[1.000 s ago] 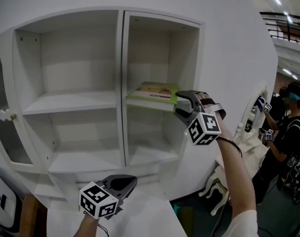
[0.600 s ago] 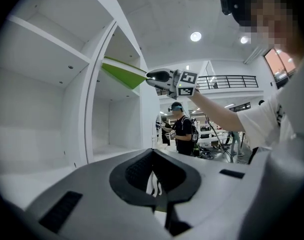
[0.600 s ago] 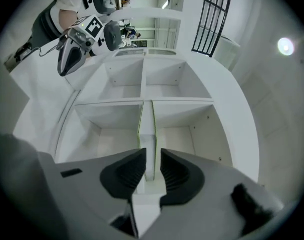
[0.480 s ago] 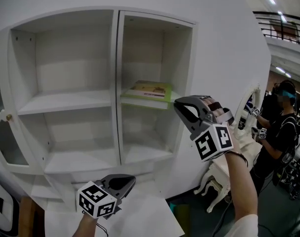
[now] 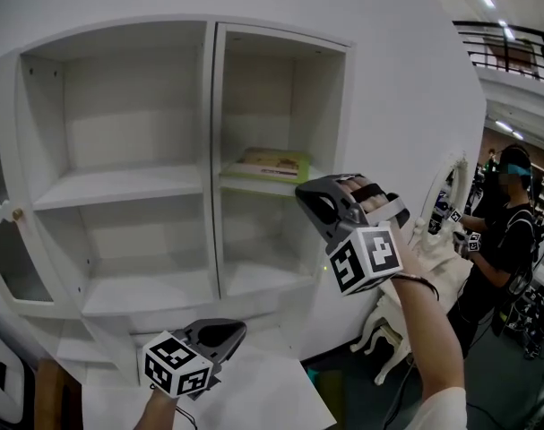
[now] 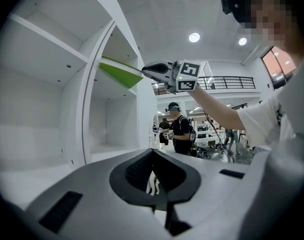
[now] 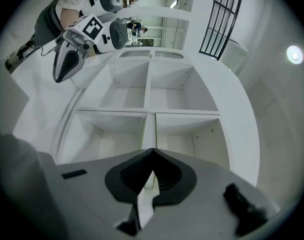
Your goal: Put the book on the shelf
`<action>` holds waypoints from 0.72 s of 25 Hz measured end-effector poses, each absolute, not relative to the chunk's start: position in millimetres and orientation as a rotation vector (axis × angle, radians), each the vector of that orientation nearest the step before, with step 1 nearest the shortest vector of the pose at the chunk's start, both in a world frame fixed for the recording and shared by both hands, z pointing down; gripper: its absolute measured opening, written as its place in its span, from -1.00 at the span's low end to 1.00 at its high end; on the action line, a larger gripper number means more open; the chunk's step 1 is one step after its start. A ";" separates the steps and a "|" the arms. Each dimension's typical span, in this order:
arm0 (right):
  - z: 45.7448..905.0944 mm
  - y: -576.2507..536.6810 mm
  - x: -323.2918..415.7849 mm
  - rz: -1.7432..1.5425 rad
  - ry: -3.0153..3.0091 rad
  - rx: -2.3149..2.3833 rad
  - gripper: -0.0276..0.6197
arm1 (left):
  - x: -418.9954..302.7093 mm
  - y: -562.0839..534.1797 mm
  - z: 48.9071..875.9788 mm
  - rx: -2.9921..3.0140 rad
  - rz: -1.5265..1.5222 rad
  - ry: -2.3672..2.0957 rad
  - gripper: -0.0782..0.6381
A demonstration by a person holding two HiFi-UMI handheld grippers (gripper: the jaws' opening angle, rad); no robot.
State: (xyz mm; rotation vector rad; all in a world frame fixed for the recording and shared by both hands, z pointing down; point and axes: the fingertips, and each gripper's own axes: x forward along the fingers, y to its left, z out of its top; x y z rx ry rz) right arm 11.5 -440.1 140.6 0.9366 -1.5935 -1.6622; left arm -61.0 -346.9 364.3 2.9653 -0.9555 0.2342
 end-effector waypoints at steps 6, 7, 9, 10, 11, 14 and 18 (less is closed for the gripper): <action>138.5 -467.5 0.1 -1.608 -1.570 0.961 -0.88 | -77.0 -346.5 363.7 2.950 0.229 -0.989 -0.76; 138.1 -474.0 0.4 -1.595 -1.566 0.969 -0.88 | -79.3 -346.4 363.4 2.949 0.230 -0.994 -0.76; 137.8 -487.4 2.2 -1.565 -1.570 0.987 -0.88 | -83.6 -345.9 362.9 2.947 0.232 -1.002 -0.76; 138.1 -494.0 3.3 -1.547 -1.575 0.994 -0.88 | -86.0 -345.7 363.0 2.945 0.232 -1.007 -0.76; 138.8 -500.1 4.2 -1.531 -1.579 1.000 -0.88 | -88.3 -345.7 363.3 2.941 0.231 -1.013 -0.76; 141.6 -512.1 5.0 -1.501 -1.583 1.005 -0.88 | -93.7 -344.4 364.4 2.933 0.229 -1.024 -0.76; 139.7 -504.6 7.1 -1.510 -1.590 1.023 -0.88 | -99.1 -342.1 365.7 2.928 0.232 -1.028 -0.76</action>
